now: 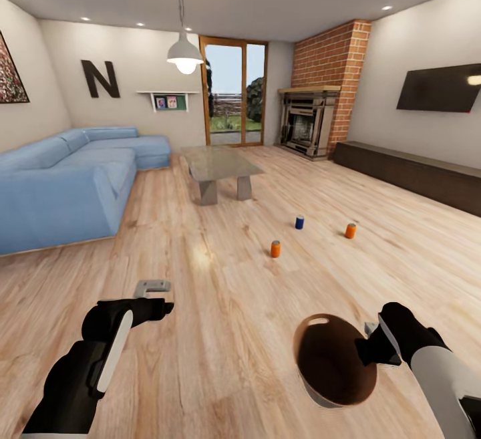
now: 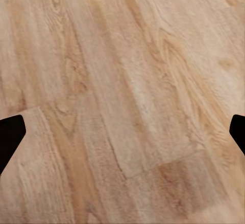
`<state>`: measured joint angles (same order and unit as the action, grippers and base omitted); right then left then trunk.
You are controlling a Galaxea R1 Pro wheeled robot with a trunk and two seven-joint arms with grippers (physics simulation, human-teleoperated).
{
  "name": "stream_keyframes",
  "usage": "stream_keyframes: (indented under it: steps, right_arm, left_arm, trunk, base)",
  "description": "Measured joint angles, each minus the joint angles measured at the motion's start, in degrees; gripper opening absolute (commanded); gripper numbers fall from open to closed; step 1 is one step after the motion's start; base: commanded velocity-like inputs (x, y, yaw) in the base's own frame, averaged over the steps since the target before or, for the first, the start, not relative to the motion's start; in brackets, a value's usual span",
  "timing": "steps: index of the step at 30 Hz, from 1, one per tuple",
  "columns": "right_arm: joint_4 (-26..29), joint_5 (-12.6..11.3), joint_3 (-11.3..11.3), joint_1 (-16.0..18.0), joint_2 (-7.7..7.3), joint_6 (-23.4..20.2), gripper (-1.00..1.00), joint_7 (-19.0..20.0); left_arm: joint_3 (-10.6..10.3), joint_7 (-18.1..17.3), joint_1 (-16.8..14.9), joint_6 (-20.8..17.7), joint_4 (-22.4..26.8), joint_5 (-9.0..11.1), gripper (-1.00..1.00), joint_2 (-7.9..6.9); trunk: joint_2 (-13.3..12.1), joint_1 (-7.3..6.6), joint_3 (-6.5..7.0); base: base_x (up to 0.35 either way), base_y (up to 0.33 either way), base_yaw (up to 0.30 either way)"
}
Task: Put the three can of soda from the living room inside the tash can in the kitchen.
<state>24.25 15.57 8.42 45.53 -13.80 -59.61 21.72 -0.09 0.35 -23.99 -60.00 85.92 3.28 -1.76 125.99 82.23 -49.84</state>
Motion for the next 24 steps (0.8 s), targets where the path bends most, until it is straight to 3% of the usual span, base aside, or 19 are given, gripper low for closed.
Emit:
stream_keyframes:
  steps: [3, 6, 9, 12, 24]
  right_arm:
    - [0.04, -2.08, 1.61, 0.02, -0.8, -0.25, -1.0, 0.03]
    - [0.01, -1.85, 3.19, -0.02, -1.35, -0.25, -1.0, -0.11]
    - [0.01, -0.71, 3.67, -0.03, -1.72, -0.1, -1.0, -0.2]
    - [0.0, -1.69, 3.92, -0.03, -1.8, -0.24, -1.0, -0.06]
    - [0.08, -1.4, 4.05, -0.04, -1.78, -0.2, -1.0, -0.13]
  left_arm:
    - [-0.08, 0.0, 0.0, 0.0, -0.02, -0.02, 1.0, 0.0]
    - [-0.65, 0.0, 0.0, 0.0, -0.03, 0.01, 1.0, 0.0]
    - [-1.94, 0.0, 0.0, 0.0, -0.26, 0.01, 1.0, 0.0]
    - [-2.47, 0.01, 0.0, 0.0, -0.72, -0.02, 1.0, 0.0]
    - [-2.73, 0.01, 0.0, 0.0, -1.24, -0.03, 1.0, 0.0]
  trunk:
    - [0.0, 0.0, 0.01]
    - [0.0, 0.0, 0.0]
    - [0.0, 0.0, 0.0]
    - [0.0, 0.0, 0.0]
    - [0.0, 0.0, 0.0]
  base:
    - [0.299, -0.095, 0.0]
    - [0.282, -0.144, 0.0]
    - [0.246, -0.195, 0.0]
    - [0.212, -0.242, 0.0]
    - [0.181, -0.277, 0.0]
